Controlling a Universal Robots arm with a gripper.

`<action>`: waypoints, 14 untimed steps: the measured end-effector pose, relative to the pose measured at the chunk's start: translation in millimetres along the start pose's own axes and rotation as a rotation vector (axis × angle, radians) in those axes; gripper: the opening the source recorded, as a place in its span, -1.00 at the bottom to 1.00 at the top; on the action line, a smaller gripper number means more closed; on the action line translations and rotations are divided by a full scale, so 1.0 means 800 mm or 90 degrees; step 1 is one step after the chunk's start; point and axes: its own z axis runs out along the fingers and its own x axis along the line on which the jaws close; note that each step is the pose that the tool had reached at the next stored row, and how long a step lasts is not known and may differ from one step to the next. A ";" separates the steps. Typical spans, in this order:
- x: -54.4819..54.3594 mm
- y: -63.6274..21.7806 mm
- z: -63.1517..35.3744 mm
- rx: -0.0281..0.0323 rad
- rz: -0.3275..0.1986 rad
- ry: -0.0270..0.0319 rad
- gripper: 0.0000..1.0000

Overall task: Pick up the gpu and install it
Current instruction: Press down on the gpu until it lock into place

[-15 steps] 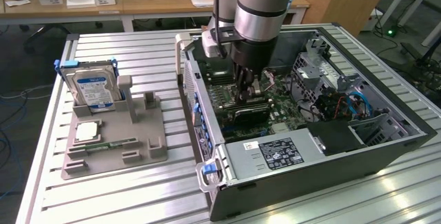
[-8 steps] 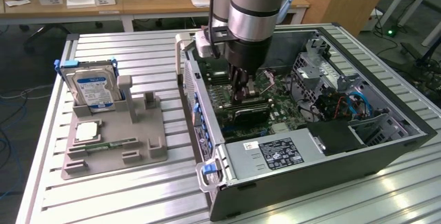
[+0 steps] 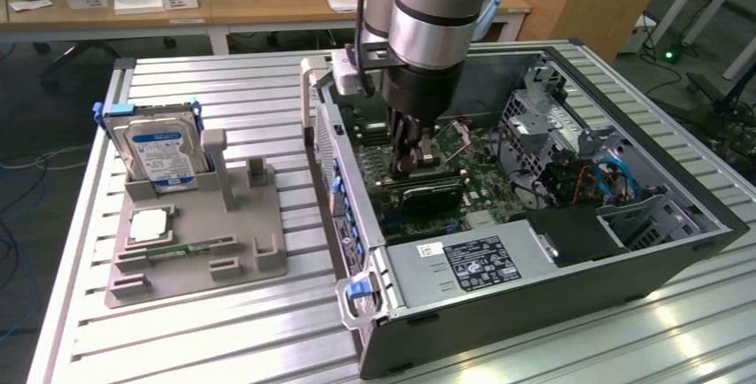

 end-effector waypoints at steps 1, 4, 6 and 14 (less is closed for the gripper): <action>0.000 0.000 0.000 -0.0047 0.000 0.0002 -0.80; 0.000 0.004 0.000 -0.0058 0.000 0.0003 -0.80; 0.000 0.011 0.000 -0.0056 0.000 0.0003 -0.80; 0.001 0.033 0.000 -0.0055 0.000 0.0020 -0.80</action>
